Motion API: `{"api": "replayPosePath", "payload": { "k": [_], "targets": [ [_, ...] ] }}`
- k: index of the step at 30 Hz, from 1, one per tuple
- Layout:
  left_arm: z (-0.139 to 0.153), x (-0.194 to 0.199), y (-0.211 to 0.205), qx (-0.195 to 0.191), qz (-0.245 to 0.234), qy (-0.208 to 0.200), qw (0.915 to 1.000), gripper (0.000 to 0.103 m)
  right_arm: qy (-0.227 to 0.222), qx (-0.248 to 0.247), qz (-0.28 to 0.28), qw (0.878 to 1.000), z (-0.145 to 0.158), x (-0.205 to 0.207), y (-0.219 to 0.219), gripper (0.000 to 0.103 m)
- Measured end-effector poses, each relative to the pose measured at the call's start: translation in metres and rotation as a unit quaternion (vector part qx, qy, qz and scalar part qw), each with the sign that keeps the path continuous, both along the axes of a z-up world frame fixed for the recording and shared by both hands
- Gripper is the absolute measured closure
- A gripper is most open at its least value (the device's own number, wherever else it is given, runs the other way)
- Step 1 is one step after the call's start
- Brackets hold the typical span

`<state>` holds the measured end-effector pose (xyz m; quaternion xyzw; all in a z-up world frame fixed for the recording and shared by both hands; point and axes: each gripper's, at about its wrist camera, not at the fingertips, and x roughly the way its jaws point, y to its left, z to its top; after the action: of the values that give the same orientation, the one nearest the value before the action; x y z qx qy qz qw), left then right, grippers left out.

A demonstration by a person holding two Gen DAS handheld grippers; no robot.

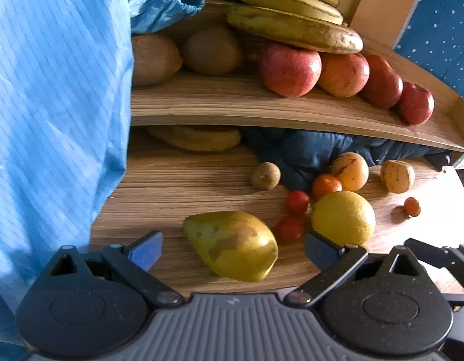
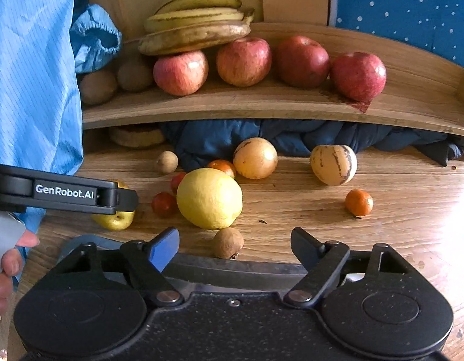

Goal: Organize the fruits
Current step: 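Reach the left tool past the tray to the yellow pear while the right tool reaches for the kiwi, then close the left gripper on the pear while the right gripper closes on the kiwi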

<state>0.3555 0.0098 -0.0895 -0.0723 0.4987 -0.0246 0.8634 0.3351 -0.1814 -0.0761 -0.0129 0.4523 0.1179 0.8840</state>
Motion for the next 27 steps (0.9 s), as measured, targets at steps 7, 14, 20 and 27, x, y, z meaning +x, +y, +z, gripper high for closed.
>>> {"api": "replayPosePath", "payload": {
  "k": [7, 14, 20, 27],
  "targets": [
    [-0.004, 0.004, -0.002, -0.015, -0.009, 0.008, 0.9998, 0.017, 0.020, -0.001, -0.002, 1.000, -0.007, 0.010, 0.003, 0.033],
    [-0.008, 0.007, 0.000, -0.017, -0.005, 0.012, 0.9998, 0.028, 0.041, -0.013, -0.005, 0.999, -0.018, 0.018, 0.007, 0.045],
    [-0.013, 0.011, 0.003, -0.012, 0.002, 0.028, 0.9995, 0.040, 0.057, -0.004, -0.003, 0.998, -0.024, 0.023, 0.010, 0.058],
    [-0.015, 0.011, 0.005, -0.017, 0.004, 0.030, 0.9994, 0.041, 0.063, 0.006, -0.001, 0.998, -0.027, 0.024, 0.014, 0.064]
  ]
}}
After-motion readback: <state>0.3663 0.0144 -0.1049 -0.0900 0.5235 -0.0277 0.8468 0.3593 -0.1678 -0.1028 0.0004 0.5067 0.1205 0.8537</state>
